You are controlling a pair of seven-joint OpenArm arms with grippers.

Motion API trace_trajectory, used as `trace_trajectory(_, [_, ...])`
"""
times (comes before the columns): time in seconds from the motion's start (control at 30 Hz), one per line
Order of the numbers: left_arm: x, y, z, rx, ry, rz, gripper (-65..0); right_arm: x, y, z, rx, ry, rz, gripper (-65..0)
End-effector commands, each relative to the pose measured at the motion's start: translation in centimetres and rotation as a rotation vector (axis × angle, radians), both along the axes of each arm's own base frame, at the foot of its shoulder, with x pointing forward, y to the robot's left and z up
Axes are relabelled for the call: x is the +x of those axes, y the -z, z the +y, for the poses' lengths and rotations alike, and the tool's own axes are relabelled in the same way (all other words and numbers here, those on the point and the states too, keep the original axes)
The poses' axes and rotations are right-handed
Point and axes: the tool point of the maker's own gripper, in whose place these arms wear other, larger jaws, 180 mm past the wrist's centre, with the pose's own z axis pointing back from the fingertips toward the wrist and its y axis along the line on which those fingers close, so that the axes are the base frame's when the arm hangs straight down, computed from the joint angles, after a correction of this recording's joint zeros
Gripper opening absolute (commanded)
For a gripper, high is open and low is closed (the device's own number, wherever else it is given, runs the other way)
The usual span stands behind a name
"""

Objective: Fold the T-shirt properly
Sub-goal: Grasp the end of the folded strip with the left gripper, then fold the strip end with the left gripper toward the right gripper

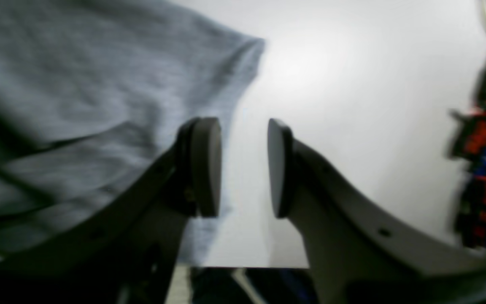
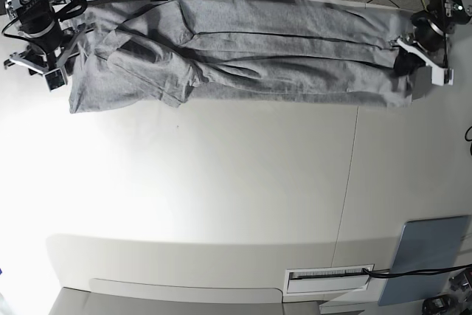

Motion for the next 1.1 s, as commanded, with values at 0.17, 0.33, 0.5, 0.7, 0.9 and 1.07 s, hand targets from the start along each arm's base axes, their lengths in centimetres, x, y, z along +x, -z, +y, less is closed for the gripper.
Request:
trace_trajectory(0.17, [-0.6,-4.8,-8.3,-0.158,0.101,-0.098,-65.0,1.0,-1.5,0.0,-0.036,-0.033,-0.063,-46.1])
trace_trajectory(0.33, [-0.7,-6.7,-16.3,-0.324,0.223,-0.14,-65.0,1.3,-1.7,-0.1,-0.039,-0.033,-0.077,-46.1])
trace_trajectory(0.5, [-0.5,-5.8,-22.8,-0.37,0.272,-0.098,-65.0,1.7,-2.8,-1.5,-0.109,0.004,-0.116,-46.1])
trace_trajectory(0.7, [0.3,-5.7,-27.2,-0.32,0.3,-0.106,-65.0,1.6,-5.0,-4.6,-0.192,0.09,-0.155,-46.1])
trace_trajectory(0.9, [0.1,-5.0,-30.0,-0.32,0.364,-0.077,-65.0,1.2,-7.5,-7.6,-0.254,0.175,-0.202,-46.1])
trace_trajectory(1.07, [-0.5,-4.7,-31.8,-0.347,0.404,-0.064,-65.0,1.1,-8.0,-8.1,-0.262,0.19,-0.211,-46.1])
